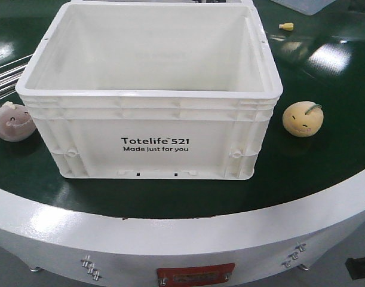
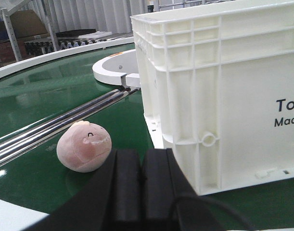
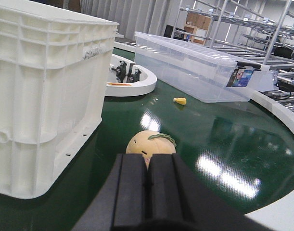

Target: Place moving items into box and shelve

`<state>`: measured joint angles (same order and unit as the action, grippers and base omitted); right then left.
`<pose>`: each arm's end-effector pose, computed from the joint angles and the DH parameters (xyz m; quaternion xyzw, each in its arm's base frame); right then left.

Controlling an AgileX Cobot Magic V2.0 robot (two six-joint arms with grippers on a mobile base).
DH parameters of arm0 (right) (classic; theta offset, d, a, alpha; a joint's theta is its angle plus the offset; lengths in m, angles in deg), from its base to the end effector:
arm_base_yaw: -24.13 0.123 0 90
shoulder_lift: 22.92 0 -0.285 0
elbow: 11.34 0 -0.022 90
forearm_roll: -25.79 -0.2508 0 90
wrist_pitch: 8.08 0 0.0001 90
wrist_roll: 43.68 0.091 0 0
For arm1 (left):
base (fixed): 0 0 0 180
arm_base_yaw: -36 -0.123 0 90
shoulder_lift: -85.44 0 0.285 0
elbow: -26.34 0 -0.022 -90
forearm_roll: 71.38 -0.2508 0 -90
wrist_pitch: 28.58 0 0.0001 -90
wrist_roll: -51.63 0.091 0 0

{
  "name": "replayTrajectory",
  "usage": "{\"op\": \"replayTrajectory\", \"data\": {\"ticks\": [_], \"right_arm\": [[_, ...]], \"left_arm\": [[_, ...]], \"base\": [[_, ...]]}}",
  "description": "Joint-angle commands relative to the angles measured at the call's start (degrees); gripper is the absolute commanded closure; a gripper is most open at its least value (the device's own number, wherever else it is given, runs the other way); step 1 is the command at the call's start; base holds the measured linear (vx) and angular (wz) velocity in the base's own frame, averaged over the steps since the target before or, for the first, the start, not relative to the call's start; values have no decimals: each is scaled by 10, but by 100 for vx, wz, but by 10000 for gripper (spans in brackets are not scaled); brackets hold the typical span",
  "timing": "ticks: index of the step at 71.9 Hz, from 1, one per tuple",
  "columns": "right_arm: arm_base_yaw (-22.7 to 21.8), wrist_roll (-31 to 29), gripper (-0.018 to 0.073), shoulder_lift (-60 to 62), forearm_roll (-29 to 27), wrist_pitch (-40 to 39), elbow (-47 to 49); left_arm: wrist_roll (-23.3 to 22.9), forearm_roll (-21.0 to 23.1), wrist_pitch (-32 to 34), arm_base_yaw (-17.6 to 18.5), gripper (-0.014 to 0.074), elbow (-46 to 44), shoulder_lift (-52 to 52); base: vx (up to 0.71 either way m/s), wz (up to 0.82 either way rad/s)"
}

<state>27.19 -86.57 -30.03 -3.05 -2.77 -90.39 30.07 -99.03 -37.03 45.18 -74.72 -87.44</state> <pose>0.0566 0.0071 0.1956 -0.1220 0.7016 -0.0520 0.7001 0.0568 -0.0028 0.1918 0.0720 0.7251 0.0049 0.6849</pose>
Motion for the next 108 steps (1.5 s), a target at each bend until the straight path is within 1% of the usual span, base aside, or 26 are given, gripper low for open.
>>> {"op": "replayTrajectory", "data": {"ticks": [1, 80, 88, 95, 98, 102, 103, 108], "right_arm": [[1, -1, 563, 5, -2, -40, -6], [1, -2, 563, 5, -2, -40, -6], [1, -3, 563, 5, -2, -60, -6], [1, -3, 563, 5, -2, -64, -6], [1, -2, 563, 5, -5, -69, -6], [1, -1, 563, 5, -26, -86, -6], [1, -1, 563, 5, -26, -89, -6], [1, -1, 563, 5, -60, -123, -3]], "left_arm": [[-5, 3, 41, 2, 603, 7, -8], [-5, 2, 40, 2, 603, 7, -8], [-5, 3, 41, 2, 603, 6, -8], [-5, 3, 58, 2, 603, 4, -8], [-5, 3, 68, 2, 603, 4, -8], [-5, 3, 80, 2, 603, 4, -8], [-5, 3, 91, 2, 603, 4, -8], [-5, 2, 112, 2, 603, 2, -8]], "base": [[0, 0], [0, 0], [0, 0], [0, 0], [0, 0], [0, 0], [0, 0], [0, 0]]}}
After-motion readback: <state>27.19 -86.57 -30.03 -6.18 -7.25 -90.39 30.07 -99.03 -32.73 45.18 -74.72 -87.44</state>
